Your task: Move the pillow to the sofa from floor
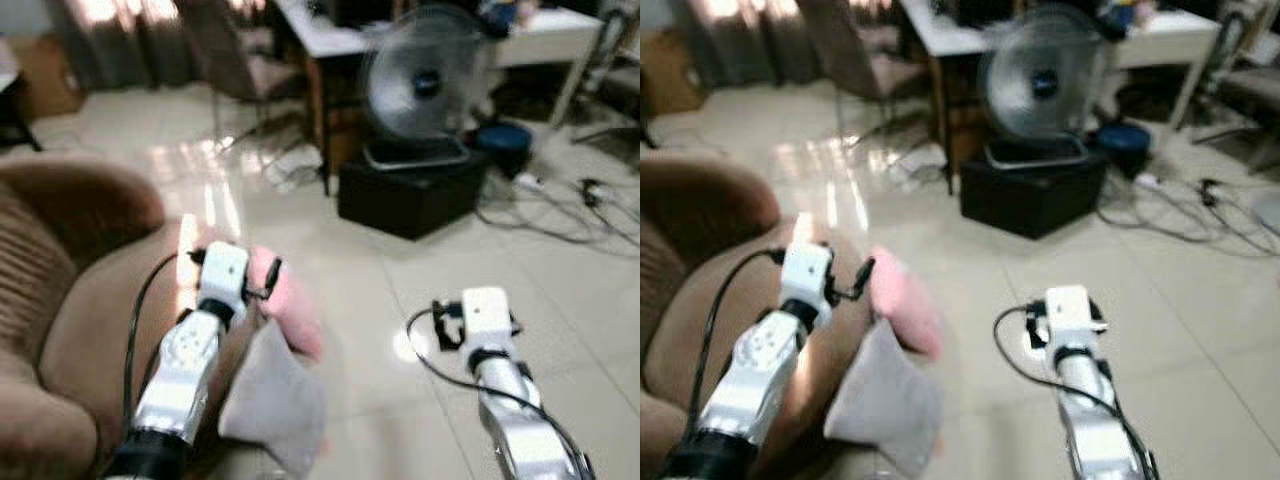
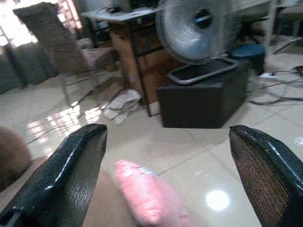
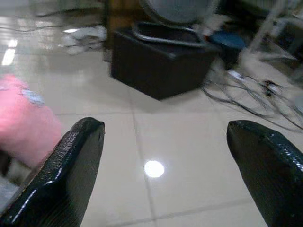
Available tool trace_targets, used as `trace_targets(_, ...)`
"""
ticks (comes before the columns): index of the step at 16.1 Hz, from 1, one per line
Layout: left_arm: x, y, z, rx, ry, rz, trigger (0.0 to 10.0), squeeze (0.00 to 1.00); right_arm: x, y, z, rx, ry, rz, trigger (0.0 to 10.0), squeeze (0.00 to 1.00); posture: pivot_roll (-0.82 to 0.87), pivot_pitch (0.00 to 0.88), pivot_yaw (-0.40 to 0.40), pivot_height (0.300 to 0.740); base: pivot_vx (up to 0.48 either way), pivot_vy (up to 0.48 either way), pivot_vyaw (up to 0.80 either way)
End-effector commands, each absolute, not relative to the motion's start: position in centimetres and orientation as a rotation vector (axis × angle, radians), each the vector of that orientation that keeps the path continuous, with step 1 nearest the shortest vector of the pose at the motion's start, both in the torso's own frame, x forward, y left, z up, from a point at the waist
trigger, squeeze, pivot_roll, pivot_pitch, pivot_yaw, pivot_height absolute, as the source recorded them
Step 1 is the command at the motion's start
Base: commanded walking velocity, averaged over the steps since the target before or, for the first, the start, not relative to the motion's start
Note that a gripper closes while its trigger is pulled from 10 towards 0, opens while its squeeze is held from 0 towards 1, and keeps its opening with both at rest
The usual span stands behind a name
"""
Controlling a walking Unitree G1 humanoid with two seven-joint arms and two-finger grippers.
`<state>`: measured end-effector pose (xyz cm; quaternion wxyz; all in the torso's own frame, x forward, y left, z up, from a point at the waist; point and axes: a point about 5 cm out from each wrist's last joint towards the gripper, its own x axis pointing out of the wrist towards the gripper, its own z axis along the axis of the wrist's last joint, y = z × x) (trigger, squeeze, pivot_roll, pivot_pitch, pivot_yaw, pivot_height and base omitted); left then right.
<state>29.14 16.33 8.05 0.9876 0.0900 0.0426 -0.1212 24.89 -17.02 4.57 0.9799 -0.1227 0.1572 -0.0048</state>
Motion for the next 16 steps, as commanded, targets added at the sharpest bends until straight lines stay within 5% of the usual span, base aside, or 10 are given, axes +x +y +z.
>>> trace_targets(1, 29.3, 16.8, 8.4, 0.189, 0.079, -0.228, 10.0, 0.00, 25.2, -16.1, 5.0, -0.270, 0.291, 0.059, 10.0, 0.00, -0.03, 0.000, 0.050, 0.740, 0.394, 0.000, 0.80)
trace_targets(4, 29.3, 16.9, 8.4, 0.199, 0.081, -0.222, 10.0, 0.00, 25.2, -16.0, 4.7, -0.202, 0.303, 0.042, 10.0, 0.00, -0.02, 0.000, 0.048, 0.740, 0.381, 0.000, 0.53)
trace_targets(16, 29.3, 16.9, 7.9, 0.221, 0.119, -0.267, 10.0, 0.00, 24.7, -15.8, 3.9, -0.177, 0.342, 0.074, 10.0, 0.00, -0.02, 0.000, 0.062, 0.740, 0.000, 0.000, 0.00)
